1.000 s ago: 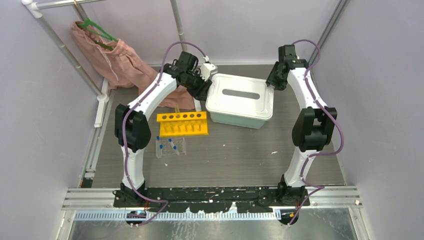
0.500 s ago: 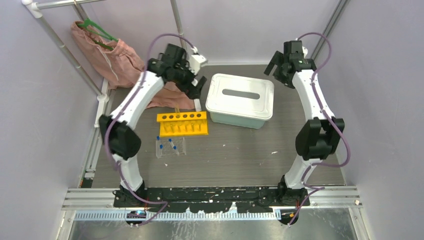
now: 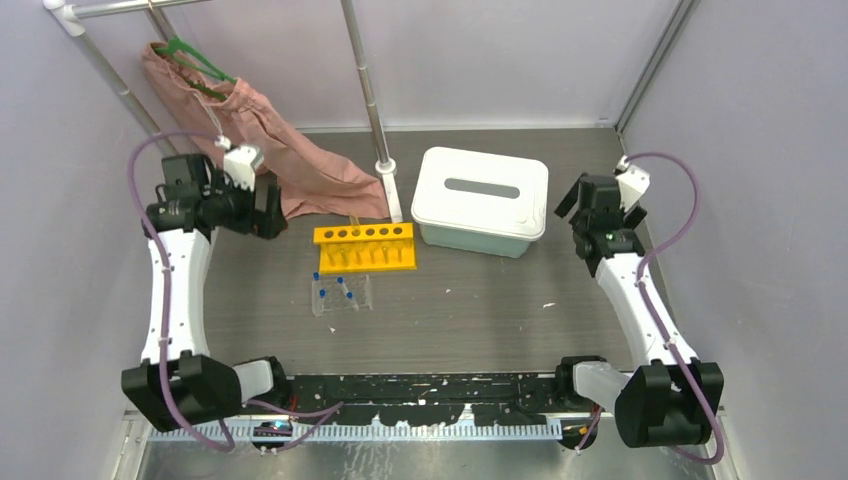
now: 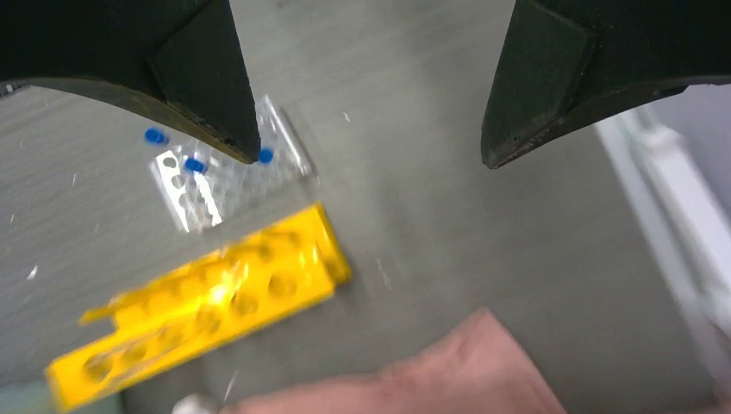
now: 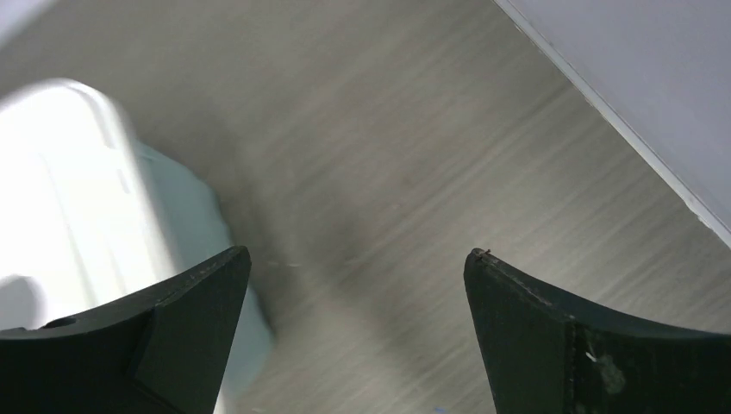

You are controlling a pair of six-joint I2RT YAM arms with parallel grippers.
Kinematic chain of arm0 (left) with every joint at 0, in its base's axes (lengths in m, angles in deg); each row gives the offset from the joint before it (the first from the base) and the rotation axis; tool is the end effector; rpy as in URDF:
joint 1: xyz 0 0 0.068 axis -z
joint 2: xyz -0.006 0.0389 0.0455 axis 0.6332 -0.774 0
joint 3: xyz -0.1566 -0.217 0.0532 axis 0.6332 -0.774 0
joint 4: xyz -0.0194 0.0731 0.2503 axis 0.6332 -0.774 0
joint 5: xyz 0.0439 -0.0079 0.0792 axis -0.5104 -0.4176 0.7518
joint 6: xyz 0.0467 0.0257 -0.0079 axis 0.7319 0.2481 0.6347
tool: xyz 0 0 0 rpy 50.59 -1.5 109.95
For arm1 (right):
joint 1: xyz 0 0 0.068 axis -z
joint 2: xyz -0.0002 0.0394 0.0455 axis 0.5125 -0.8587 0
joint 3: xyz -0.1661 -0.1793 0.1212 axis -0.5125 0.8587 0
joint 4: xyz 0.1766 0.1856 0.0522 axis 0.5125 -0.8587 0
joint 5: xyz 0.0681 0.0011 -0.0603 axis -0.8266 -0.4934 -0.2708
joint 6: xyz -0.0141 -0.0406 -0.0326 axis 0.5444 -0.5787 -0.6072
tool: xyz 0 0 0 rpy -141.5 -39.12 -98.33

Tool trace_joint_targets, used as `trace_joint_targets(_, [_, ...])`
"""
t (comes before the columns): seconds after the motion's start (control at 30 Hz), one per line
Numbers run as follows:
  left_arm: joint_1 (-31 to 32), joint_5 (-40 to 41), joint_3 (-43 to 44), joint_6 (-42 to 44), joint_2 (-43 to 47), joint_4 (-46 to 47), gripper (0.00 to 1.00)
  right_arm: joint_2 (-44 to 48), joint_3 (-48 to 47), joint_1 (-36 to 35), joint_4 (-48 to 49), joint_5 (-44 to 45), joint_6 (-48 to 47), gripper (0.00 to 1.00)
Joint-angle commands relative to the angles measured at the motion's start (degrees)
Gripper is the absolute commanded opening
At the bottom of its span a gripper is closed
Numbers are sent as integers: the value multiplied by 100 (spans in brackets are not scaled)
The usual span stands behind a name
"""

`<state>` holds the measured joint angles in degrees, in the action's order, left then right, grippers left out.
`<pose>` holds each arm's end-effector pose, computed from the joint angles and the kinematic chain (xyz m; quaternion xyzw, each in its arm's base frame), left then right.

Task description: Organize the chemistry lab equipment

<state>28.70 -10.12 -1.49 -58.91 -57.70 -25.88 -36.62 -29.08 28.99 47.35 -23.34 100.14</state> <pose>0.2330 0.0278 0.3884 0.1582 0.8868 -0.0991 0.4228 0.2430 -0.0087 0.3102 0.3000 0.8130 -0.0886 0.4911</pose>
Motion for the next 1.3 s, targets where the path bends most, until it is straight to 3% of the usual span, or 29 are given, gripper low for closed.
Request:
trace_joint_targets(0.0, [-556, -550, -1509, 165, 443, 792, 100, 382, 1100, -8, 1566, 832, -640, 100])
trace_joint_targets(0.13, [-590, -225, -2935, -232, 939, 2297, 100, 384, 1760, -9, 2027, 1284, -852, 100])
trace_joint_targets(0.3, [-589, -64, -3960, -734, 981, 3896, 100, 143, 2292, 1, 2455, 1609, -197, 100])
trace_joint_targets(0.47, [-586, -292, -4550, -1341, 551, 5237, 100, 316, 3401, 1, 4233, 1780, 47, 100])
trace_joint_targets(0.6, [-582, -587, -4917, -1865, 122, 6325, 100, 311, 4215, 1, 6069, 1754, -478, 100])
trace_joint_targets(0.83, [-577, -555, -5255, -2690, -993, 8289, 100, -551, 4164, 0, 7050, 1661, -784, 100])
trace_joint_targets(1.1, [-565, -159, -5148, -3327, -1649, 9238, 100, -1654, 4092, 0, 8358, 1002, -1284, 100])
trace_joint_targets(1.27, [-442, 394, -5322, -3212, -1711, 9781, 100, -1964, 4021, -13, 8596, 312, -1596, 100])
